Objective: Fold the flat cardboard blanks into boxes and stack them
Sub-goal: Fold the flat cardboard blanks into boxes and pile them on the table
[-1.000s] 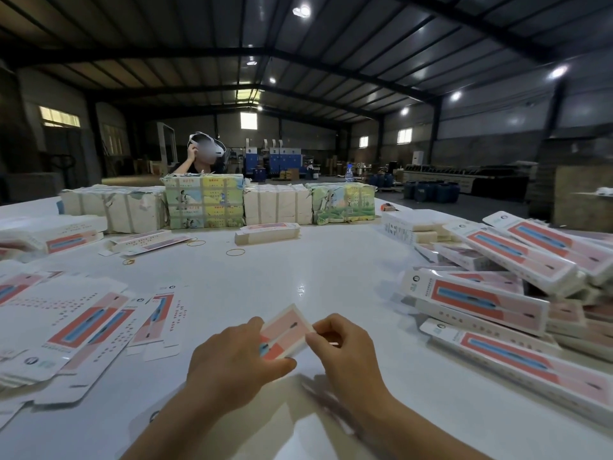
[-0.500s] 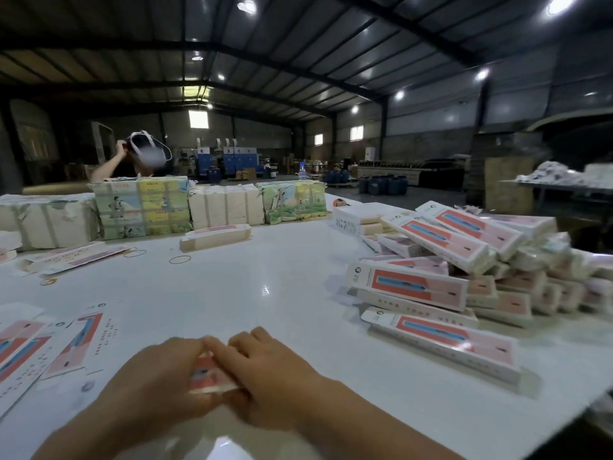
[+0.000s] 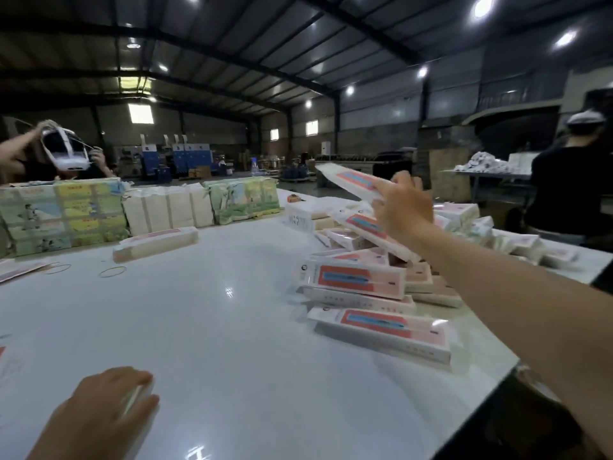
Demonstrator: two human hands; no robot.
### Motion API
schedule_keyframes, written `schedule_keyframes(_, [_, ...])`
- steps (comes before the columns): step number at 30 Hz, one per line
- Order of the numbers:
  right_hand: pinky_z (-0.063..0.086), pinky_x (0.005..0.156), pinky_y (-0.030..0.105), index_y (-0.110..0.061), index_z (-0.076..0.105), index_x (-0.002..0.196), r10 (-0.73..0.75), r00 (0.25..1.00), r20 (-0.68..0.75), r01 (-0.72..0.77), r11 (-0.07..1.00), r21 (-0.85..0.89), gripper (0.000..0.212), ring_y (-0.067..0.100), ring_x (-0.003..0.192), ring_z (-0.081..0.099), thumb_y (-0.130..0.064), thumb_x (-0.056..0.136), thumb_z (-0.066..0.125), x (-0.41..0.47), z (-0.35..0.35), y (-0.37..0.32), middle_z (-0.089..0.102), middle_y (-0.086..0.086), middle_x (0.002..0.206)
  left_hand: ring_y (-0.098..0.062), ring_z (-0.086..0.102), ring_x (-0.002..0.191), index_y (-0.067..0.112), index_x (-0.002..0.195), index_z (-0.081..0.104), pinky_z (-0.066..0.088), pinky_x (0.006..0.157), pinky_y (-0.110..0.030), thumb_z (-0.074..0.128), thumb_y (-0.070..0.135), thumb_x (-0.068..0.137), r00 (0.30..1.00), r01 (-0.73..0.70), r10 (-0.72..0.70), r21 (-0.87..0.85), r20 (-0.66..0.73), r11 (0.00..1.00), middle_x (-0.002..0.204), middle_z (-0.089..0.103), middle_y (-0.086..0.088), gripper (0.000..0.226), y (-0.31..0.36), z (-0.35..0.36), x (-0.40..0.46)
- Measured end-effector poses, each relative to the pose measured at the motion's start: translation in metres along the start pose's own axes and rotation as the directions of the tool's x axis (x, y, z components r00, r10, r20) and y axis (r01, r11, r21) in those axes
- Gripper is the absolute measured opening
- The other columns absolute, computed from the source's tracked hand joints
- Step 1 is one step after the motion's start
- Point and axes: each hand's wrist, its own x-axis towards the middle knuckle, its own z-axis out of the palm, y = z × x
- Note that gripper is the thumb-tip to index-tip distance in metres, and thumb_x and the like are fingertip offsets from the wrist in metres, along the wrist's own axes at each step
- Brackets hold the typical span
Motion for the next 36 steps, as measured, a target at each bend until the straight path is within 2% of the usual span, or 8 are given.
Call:
schedule_keyframes(3, [0.037, 0.093, 0.045, -0.026, 0.048, 0.132, 0.145, 0.960, 0.238, -0.088, 0.969, -0.233, 0.037, 0.033, 0.115, 0.045, -0.031, 0.096, 0.039, -0.010, 0.017, 0.040, 0.048, 0.015, 0.130, -0.037, 0.059, 0.103, 0.038, 0.080, 0.062, 0.043, 0.093, -0.054, 0.043, 0.068, 0.051, 0.997, 0.042, -0.040, -0.046, 0.059, 0.998, 0.102, 0.069, -0.011, 0.046, -0.006, 0.000, 0.006])
schedule_keyframes(8, [0.028, 0.105, 0.054, -0.025, 0.044, 0.137, 0.111, 0.971, 0.213, -0.074, 0.982, -0.175, 0.041, 0.033, 0.128, 0.036, -0.030, 0.096, 0.041, -0.014, 0.017, 0.034, 0.040, 0.014, 0.141, -0.032, 0.055, 0.109, 0.041, 0.085, 0.058, 0.041, 0.096, -0.049, 0.040, 0.070, 0.052, 0.995, 0.014, -0.009, -0.049, 0.096, 0.999, 0.105, 0.065, -0.006, 0.048, 0.003, -0.003, 0.005])
schedule_keyframes(13, [0.028, 0.107, 0.049, -0.019, 0.054, 0.129, -0.232, 0.971, 0.058, 0.223, 0.966, 0.134, 0.037, 0.024, 0.124, 0.041, -0.024, 0.093, 0.044, -0.031, -0.018, -0.064, 0.050, 0.006, 0.135, -0.027, 0.054, 0.110, 0.040, 0.088, 0.057, 0.039, 0.097, -0.043, 0.056, 0.047, 0.068, 0.997, -0.044, 0.048, -0.062, 0.068, 0.997, 0.106, 0.063, -0.002, 0.021, 0.017, -0.007, 0.001])
schedule_keyframes(19, [0.040, 0.097, 0.041, -0.020, 0.066, 0.116, -0.624, 0.750, 0.221, 0.477, 0.741, 0.473, 0.031, 0.027, 0.115, 0.049, -0.027, 0.094, 0.045, -0.148, -0.003, -0.190, 0.061, 0.005, 0.123, -0.020, 0.058, 0.094, 0.015, 0.090, 0.071, 0.041, 0.083, -0.031, 0.055, 0.027, 0.088, 0.997, -0.067, 0.066, -0.030, -0.036, 0.997, 0.096, 0.066, 0.002, 0.020, 0.023, -0.011, -0.008])
schedule_keyframes(22, [0.039, 0.095, 0.037, -0.017, 0.063, 0.113, -0.642, 0.645, 0.415, 0.447, 0.757, 0.476, 0.031, 0.028, 0.115, 0.047, -0.027, 0.096, 0.040, -0.198, 0.024, -0.209, 0.057, 0.005, 0.121, -0.018, 0.059, 0.091, 0.011, 0.088, 0.071, 0.044, 0.082, -0.030, 0.042, 0.034, 0.074, 0.998, -0.055, 0.053, -0.097, -0.026, 0.994, 0.094, 0.067, 0.000, 0.040, 0.032, -0.019, -0.015])
schedule_keyframes(26, [0.040, 0.092, 0.032, -0.022, 0.063, 0.115, -0.635, 0.674, 0.378, 0.390, 0.740, 0.549, 0.032, 0.022, 0.111, 0.048, -0.028, 0.097, 0.037, -0.212, 0.040, -0.208, 0.057, -0.002, 0.120, -0.018, 0.058, 0.097, 0.012, 0.094, 0.071, 0.044, 0.085, -0.030, 0.044, 0.032, 0.081, 0.999, -0.034, 0.034, -0.085, -0.003, 0.996, 0.099, 0.067, -0.002, 0.036, 0.032, -0.018, -0.014])
schedule_keyframes(32, [0.040, 0.089, 0.027, -0.026, 0.066, 0.111, -0.627, 0.699, 0.345, 0.363, 0.726, 0.584, 0.028, 0.015, 0.111, 0.049, -0.028, 0.096, 0.043, -0.213, 0.044, -0.210, 0.058, -0.012, 0.121, -0.015, 0.063, 0.092, 0.019, 0.096, 0.070, 0.052, 0.084, -0.031, 0.059, 0.021, 0.084, 0.952, 0.289, -0.307, -0.286, -0.018, 0.914, 0.101, 0.069, 0.003, 0.016, -0.005, -0.060, 0.016])
schedule_keyframes(36, [0.038, 0.091, 0.025, -0.025, 0.066, 0.115, -0.615, 0.719, 0.323, 0.341, 0.718, 0.607, 0.027, 0.013, 0.116, 0.048, -0.027, 0.095, 0.047, -0.213, 0.047, -0.211, 0.058, -0.012, 0.123, -0.026, 0.050, 0.110, 0.015, 0.116, 0.056, 0.045, 0.091, -0.038, 0.060, 0.036, 0.083, 0.817, 0.574, -0.546, 0.180, -0.184, 0.799, 0.120, 0.057, -0.007, 0.040, -0.082, -0.124, 0.025])
